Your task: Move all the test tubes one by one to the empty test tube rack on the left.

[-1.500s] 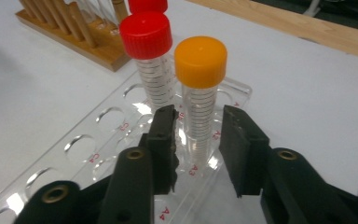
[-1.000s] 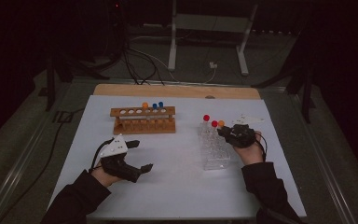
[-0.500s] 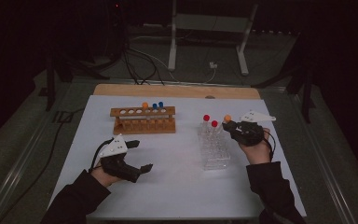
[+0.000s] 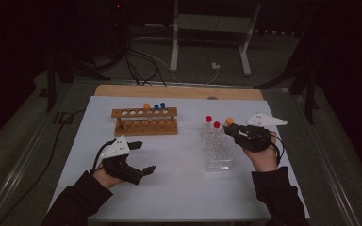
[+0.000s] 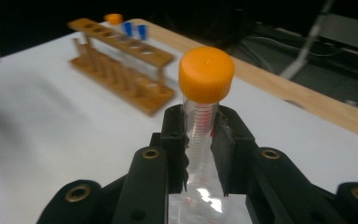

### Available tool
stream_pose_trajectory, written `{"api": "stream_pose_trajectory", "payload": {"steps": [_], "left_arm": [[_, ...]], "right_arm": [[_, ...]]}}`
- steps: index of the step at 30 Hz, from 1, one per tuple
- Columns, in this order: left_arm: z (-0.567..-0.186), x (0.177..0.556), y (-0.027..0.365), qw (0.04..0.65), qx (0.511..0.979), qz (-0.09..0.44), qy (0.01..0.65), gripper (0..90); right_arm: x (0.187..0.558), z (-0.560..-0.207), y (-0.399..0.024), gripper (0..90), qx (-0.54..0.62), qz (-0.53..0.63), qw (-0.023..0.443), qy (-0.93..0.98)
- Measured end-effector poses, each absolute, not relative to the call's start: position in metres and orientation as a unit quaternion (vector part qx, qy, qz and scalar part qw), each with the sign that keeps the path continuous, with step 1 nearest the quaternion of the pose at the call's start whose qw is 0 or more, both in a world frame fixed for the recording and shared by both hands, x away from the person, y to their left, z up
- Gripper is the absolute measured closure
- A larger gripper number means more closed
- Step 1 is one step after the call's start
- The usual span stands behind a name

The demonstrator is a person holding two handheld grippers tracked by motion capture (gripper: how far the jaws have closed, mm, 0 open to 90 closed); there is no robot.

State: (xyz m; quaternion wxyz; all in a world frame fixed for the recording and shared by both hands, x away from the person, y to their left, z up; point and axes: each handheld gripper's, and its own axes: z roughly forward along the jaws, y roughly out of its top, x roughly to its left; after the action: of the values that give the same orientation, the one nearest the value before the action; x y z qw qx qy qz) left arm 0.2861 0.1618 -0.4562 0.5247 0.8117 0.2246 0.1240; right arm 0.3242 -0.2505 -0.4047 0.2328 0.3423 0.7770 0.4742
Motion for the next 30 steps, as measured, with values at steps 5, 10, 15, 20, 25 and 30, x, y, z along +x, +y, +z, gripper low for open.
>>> {"api": "stream_pose_trajectory", "payload": {"steps": [5, 10, 15, 20, 25, 30], "left_arm": [[-0.452, 0.284, 0.161, 0.529, 0.810, 0.123, 0.221, 2.4], [-0.450, 0.283, 0.158, 0.531, 0.810, 0.121, 0.218, 2.4], [-0.445, 0.281, 0.153, 0.537, 0.807, 0.109, 0.218, 2.7], [-0.442, 0.278, 0.147, 0.538, 0.809, 0.111, 0.209, 3.7], [-0.440, 0.277, 0.141, 0.546, 0.804, 0.104, 0.209, 5.3], [-0.437, 0.274, 0.133, 0.551, 0.802, 0.106, 0.203, 8.4]], "right_arm": [[0.315, -0.406, -0.228, 75.0, 0.315, 0.482, 0.207, 0.791], [0.309, -0.412, -0.206, 75.0, 0.289, 0.480, 0.186, 0.807], [0.305, -0.426, -0.184, 75.0, 0.270, 0.466, 0.170, 0.825], [0.301, -0.441, -0.166, 75.0, 0.255, 0.453, 0.151, 0.841], [0.295, -0.450, -0.150, 74.9, 0.237, 0.445, 0.136, 0.853], [0.291, -0.453, -0.139, 75.0, 0.226, 0.444, 0.123, 0.858]]}}
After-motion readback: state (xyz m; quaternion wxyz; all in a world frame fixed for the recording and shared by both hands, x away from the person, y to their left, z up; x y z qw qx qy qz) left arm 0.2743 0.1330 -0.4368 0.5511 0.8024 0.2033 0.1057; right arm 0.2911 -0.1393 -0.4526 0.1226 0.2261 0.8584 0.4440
